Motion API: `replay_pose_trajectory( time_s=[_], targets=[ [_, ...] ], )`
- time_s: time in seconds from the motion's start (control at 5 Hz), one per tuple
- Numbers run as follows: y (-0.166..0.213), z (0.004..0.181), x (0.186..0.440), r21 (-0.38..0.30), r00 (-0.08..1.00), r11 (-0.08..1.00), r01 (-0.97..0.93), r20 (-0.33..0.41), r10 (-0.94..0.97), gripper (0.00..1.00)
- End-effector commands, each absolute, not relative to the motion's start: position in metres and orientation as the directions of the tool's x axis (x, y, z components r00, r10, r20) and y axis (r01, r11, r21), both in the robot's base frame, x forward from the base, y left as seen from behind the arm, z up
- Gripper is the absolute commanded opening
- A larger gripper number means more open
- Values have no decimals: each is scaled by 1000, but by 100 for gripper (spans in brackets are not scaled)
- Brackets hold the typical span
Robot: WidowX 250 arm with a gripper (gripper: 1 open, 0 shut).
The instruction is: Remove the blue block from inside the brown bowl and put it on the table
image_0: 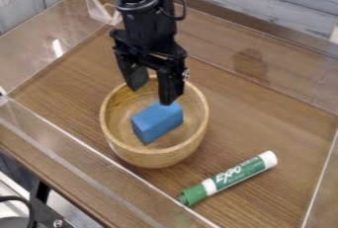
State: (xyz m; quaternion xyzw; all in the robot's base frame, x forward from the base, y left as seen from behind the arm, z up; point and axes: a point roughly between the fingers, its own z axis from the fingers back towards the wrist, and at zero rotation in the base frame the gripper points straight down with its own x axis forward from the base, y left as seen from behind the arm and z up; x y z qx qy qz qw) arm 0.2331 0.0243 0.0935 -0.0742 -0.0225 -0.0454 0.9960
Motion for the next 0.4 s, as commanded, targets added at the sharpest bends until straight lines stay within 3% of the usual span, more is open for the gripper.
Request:
replay_pose_trajectory(
  time_s=[0.0, 0.2],
  targets=[
    [28, 104, 236, -134, 992, 987, 91, 99, -77, 100],
    [27, 104, 236, -138, 992, 986, 89, 101, -76, 100]
  ],
)
